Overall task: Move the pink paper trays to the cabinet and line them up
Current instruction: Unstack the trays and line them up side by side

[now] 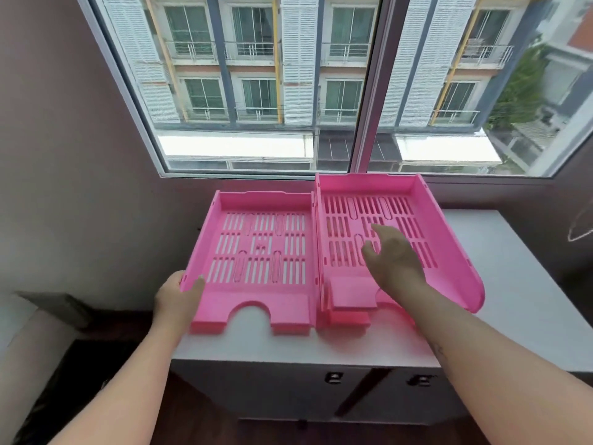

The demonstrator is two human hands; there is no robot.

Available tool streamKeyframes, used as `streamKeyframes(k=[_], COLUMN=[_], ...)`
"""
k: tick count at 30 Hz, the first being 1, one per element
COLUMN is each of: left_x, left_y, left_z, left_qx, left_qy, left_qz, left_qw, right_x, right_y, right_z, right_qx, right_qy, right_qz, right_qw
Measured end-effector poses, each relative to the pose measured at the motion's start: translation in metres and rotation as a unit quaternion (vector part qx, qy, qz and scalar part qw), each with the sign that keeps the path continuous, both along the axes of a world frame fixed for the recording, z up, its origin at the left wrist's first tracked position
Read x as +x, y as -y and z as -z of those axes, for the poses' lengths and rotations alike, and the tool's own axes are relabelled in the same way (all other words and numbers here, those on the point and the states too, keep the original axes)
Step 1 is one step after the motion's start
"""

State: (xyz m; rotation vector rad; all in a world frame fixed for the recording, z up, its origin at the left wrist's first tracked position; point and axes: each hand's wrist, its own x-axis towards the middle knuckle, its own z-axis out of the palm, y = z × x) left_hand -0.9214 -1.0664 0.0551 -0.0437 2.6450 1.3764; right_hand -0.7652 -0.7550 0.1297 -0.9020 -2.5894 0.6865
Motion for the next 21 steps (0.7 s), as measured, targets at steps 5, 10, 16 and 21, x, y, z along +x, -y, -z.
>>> streamKeyframes(k=[5,10,16,21], left_x=[0.010,0.041,0.082,0.101], left_y=[-0.041,-0.126,-0.195,-0.216], left_z=[-0.046,-0.081,-0.076,-0.068], left_qx=[-0.062,-0.045,-0.061,-0.102], left_qy=[-0.121,-0.156,-0.089,-0.104], left_qz=[0.021,0.139,0.201,0.144], left_qw=[0.991,0.977,0.974,0.979], right_x=[0.016,0.038,0.071,0.082], right_y=[-0.030,-0.069,-0.105,-0.112], right_z=[-0.011,-0.019,0.000,0.013], right_qx=[0.018,0.034,0.014,-0.125], right_qy=[-0.007,-0.012,0.062,0.097], right_qz=[0.026,0.061,0.096,0.111], right_qw=[0.999,0.997,0.993,0.981])
